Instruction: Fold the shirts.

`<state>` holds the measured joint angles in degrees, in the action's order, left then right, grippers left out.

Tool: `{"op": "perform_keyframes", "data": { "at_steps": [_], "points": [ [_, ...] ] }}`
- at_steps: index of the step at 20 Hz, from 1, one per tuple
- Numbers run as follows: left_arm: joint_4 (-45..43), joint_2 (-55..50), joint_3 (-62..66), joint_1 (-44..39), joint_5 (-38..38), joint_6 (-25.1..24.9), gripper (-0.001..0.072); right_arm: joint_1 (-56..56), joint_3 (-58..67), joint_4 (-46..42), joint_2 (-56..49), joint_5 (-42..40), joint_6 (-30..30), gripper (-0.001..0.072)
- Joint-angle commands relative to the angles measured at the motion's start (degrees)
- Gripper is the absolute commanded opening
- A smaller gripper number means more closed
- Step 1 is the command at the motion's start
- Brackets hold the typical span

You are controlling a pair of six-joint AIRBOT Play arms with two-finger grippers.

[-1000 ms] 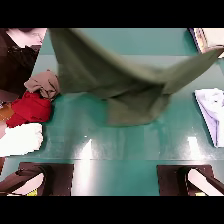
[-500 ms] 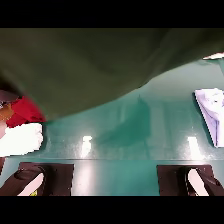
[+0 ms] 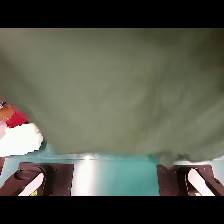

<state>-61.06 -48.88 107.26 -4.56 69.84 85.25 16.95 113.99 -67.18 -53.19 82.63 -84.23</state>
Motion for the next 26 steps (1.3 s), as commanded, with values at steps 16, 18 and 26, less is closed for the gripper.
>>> {"op": "perform_keyframes", "data": {
  "at_steps": [16, 18, 26],
  "points": [
    [-2.86, -36.48, -26.77, 0.07, -35.54, -7.76, 0.0024, -13.16, -11.8, 0.98, -42.75, -21.51, -2.29, 0.0016],
    [-2.89, -36.7, -26.8, 0.07, -35.12, -9.35, 0.0023, -13.16, -11.87, 0.79, -42.75, -23.17, -2.23, 0.0015],
    [-3.91, -37.94, -26.86, 0.07, -16.0, -13.68, 0.0024, -13.27, -26.77, -10.86, -36.92, -13.18, -2.23, 0.0015]
  ]
}}
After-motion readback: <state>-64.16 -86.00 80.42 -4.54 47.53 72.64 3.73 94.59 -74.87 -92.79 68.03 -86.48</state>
